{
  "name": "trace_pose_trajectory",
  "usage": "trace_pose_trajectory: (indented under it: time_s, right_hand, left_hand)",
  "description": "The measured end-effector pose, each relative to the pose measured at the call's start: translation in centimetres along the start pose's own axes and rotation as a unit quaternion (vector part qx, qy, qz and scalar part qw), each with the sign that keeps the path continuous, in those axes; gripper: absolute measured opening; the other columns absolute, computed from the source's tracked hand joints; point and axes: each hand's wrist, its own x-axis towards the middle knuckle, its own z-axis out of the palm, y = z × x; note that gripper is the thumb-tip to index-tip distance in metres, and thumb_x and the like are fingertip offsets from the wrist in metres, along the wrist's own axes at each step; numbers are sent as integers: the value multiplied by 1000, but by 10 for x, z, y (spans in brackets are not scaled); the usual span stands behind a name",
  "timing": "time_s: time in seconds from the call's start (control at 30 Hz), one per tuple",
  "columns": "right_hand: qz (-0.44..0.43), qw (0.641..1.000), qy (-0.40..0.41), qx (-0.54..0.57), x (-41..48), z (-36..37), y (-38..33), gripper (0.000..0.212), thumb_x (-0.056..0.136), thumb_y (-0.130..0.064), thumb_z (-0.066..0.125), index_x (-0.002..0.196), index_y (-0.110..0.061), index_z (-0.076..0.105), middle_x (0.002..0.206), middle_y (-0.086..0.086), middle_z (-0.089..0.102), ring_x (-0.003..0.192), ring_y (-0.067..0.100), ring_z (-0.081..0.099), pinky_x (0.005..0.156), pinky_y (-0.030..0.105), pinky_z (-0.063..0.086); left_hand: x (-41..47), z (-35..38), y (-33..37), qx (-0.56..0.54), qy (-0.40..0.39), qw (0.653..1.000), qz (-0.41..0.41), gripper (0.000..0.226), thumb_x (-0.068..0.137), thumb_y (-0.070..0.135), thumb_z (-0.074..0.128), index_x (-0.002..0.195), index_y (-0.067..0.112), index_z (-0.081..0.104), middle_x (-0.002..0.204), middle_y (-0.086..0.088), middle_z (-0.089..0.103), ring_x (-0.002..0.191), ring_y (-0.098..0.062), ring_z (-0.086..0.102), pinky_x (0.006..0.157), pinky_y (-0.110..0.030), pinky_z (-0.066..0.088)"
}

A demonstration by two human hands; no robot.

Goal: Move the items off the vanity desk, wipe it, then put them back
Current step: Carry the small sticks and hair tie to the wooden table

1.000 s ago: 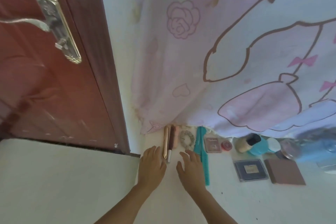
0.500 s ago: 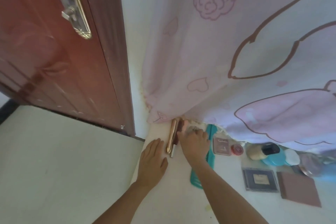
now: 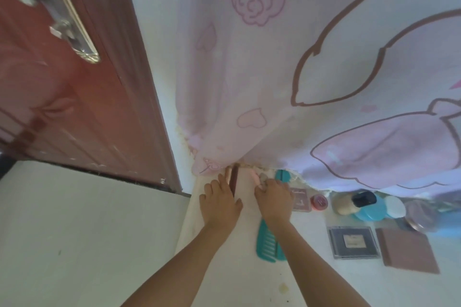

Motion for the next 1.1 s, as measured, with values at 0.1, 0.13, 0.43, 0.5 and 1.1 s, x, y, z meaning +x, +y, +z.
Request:
trace_pose_trajectory:
  time_s: [0.1,0.13,0.43,0.5,1.1]
  right_hand:
    - [-4,999,13,44,-9,-5,12,19,89,-26,47,88,-8,55,94,6,56,99,25,48,91,35,38]
    - [-8,998,17,55,-12,-6,14,21,88,-26,48,90,-7,56,95,6,56,98,24,48,91,35,38]
    - [-37,990,72,113,-32,-5,17,25,87,-27,53,89,-3,59,93,11,58,98,27,46,88,35,33]
    - [-43,989,85,116,-36,-4,19,23,86,-28,51,84,-6,57,86,8,54,93,26,47,85,34,34]
    - [-133,977,155,66,-73,10,5,15,73,-18,67,74,-3,64,72,10,61,74,33,57,65,38,42]
  left_hand:
    - [2,2,7,-16,33,999,-8,44,86,31,54,121,7,42,110,-10,53,97,-22,52,74,-29,43]
    - [2,3,7,-18,24,1000,-6,40,87,30,53,119,7,42,109,-9,53,96,-22,52,73,-28,44]
    - [-5,9,2,48,0,997,57,60,96,11,31,144,3,-4,125,-12,40,105,-19,48,79,-23,44]
    - [-4,4,0,-20,31,999,39,65,91,5,42,145,3,6,113,-14,49,92,-20,55,70,-23,46]
    - [-55,-49,-59,-535,-5,845,0,53,84,1,55,129,24,40,80,-1,53,50,-13,45,43,-24,42]
